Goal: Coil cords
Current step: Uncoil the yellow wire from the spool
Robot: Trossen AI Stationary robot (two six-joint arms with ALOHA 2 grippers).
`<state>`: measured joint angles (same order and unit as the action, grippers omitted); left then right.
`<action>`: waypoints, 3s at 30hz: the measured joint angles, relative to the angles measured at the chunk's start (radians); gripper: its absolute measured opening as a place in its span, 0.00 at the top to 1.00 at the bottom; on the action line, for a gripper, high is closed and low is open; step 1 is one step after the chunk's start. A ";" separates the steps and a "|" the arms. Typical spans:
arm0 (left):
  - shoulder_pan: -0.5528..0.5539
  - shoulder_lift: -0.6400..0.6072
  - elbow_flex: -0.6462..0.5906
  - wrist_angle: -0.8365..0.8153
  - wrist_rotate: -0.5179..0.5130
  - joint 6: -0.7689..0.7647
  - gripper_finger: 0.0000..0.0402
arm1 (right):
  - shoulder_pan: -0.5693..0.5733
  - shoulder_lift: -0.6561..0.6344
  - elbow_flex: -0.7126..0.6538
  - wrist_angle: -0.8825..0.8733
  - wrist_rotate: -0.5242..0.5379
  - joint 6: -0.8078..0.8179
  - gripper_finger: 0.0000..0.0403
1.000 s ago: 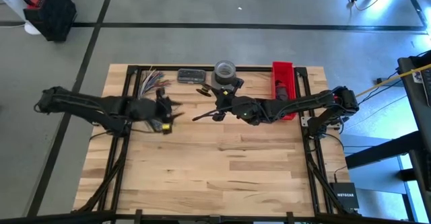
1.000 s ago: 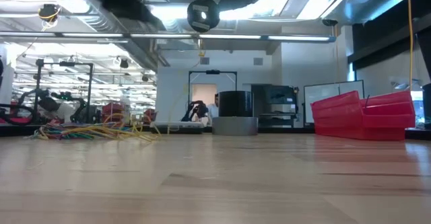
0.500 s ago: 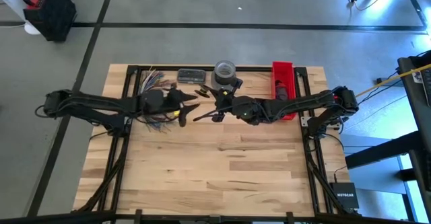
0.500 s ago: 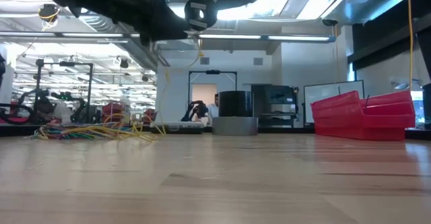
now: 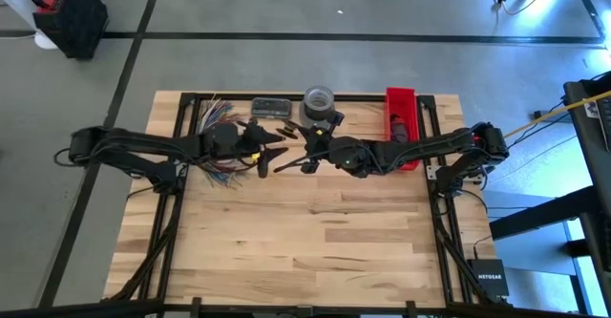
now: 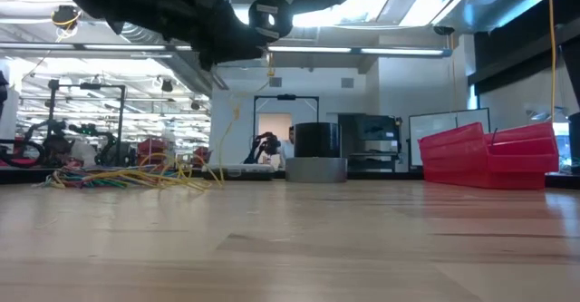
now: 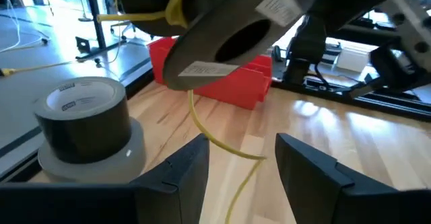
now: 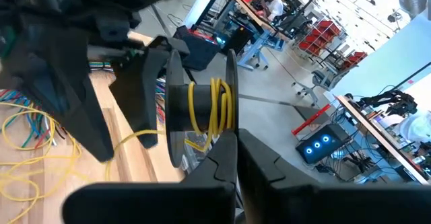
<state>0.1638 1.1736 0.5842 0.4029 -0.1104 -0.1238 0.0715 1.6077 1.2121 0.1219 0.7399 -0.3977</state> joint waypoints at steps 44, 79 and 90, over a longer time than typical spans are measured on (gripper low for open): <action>-0.288 -0.124 0.136 -0.226 -0.189 0.266 0.99 | -0.048 0.057 0.000 -0.008 0.034 -0.045 0.99; -0.138 0.220 0.100 -0.044 -0.103 0.329 0.99 | 0.033 0.039 0.001 0.243 0.057 -0.119 1.00; -0.265 0.253 0.279 -0.249 -0.052 0.370 0.99 | -0.003 0.039 0.001 0.120 0.089 -0.107 1.00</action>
<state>-0.1008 1.4261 0.8636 0.1535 -0.1627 0.2466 0.0689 1.6466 1.2129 0.2417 0.8290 -0.5046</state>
